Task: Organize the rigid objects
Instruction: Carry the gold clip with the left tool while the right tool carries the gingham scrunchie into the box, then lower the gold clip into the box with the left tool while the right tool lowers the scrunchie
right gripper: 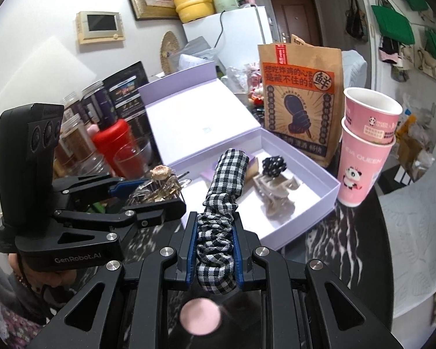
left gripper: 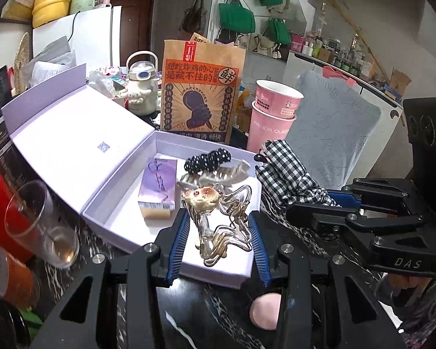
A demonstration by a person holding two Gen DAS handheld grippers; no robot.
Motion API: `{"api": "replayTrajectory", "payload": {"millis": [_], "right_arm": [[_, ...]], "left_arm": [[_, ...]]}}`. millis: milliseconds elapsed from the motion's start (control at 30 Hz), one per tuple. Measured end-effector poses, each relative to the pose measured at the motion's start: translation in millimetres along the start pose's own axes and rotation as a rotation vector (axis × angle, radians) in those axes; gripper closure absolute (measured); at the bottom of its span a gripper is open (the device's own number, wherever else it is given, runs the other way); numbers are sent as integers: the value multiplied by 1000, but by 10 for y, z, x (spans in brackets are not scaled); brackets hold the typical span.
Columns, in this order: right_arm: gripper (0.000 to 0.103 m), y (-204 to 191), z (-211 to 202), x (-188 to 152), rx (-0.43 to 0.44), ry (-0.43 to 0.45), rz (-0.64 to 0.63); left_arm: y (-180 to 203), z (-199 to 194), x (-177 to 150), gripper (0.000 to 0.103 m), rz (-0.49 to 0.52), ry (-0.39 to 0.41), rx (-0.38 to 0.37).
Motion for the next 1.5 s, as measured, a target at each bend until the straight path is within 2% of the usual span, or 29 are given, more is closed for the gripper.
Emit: {"api": "replayTrajectory", "payload": {"millis": [367,567,900,1033,1167,1500], "right_arm": [[83,200,226,345,-29,8,-11],[83,293,394,583,-32,-15,-39],[83,427,706,846,-37,-43,-57],[83,445,841,897,-47,-66,-82],[83,457,1000,909,-37,-101,-89],[83,622,1276,820,-59,-154,-48]], "left_arm": [[-233,284,301,62,19,9,13],[-346,497,397,62,6,-20,-20],[-527,739,528,62,20,-41,21],[-610,882,517,62,21,-72,38],[-646,998,474,62,18,-100,25],[-699,1225,381,62,6,-154,14]]}}
Point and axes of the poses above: each gripper's, at about its wrist camera, not at the fingertips, and z roughly the way its jaws point, y to its right, x to its top, the point moved 7 cm from there along z, roughly the way its jaws point, and after that the axes turned 8 degrees about z, right-handed, at the moved point
